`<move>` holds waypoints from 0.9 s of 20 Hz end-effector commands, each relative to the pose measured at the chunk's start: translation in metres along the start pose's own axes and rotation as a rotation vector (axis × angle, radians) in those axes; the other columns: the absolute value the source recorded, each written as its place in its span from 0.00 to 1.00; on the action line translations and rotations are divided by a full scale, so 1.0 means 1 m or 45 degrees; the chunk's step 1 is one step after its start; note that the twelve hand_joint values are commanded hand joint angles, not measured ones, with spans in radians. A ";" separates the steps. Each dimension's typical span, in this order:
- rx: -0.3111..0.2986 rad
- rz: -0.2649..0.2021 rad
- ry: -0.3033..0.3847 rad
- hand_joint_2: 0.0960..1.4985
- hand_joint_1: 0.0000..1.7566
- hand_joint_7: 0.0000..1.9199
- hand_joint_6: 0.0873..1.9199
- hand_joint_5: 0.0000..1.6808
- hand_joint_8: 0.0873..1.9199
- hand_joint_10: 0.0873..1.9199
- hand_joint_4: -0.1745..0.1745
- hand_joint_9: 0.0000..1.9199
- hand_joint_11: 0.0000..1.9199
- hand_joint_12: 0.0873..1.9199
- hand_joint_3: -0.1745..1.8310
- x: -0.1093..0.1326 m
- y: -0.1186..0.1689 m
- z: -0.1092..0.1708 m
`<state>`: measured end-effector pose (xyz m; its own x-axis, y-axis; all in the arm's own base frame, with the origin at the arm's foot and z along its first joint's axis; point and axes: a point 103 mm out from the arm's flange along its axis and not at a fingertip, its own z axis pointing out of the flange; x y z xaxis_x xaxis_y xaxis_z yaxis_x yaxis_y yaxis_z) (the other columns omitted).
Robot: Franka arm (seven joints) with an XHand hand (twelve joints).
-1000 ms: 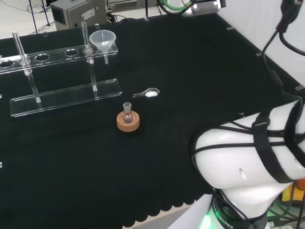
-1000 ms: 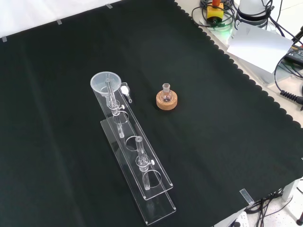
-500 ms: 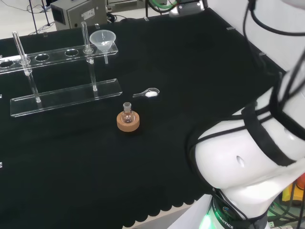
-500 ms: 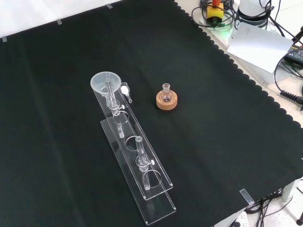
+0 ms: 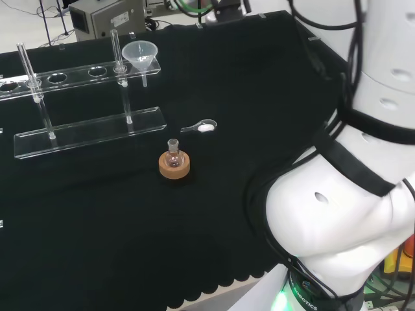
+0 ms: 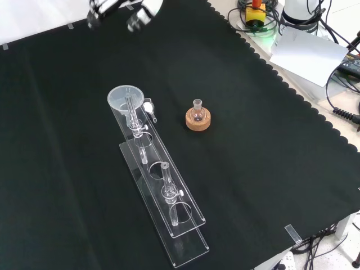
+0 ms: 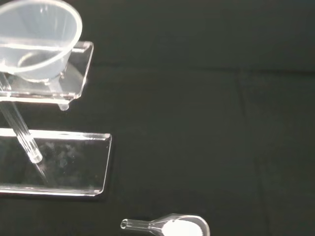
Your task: Pick up the funnel from the transparent funnel stand.
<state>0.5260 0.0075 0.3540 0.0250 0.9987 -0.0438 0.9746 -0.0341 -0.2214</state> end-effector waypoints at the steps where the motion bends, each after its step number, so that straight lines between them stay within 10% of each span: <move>1: 0.067 -0.070 -0.005 0.77 0.00 0.04 0.00 0.12 0.24 0.28 0.57 0.13 0.04 0.70 0.28 0.028 0.039 0.034; 10: 0.129 -0.126 -0.055 0.75 0.01 0.04 0.00 0.11 0.24 0.28 0.55 0.12 0.03 0.70 0.27 0.050 0.046 0.050; 18: 0.234 -0.154 -0.131 0.56 0.22 0.01 0.00 0.08 0.28 0.34 0.51 0.11 0.01 0.76 0.22 0.068 0.060 0.050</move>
<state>0.5681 0.0563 0.2929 -0.0874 0.9937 -0.0697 0.9377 0.0585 -0.3424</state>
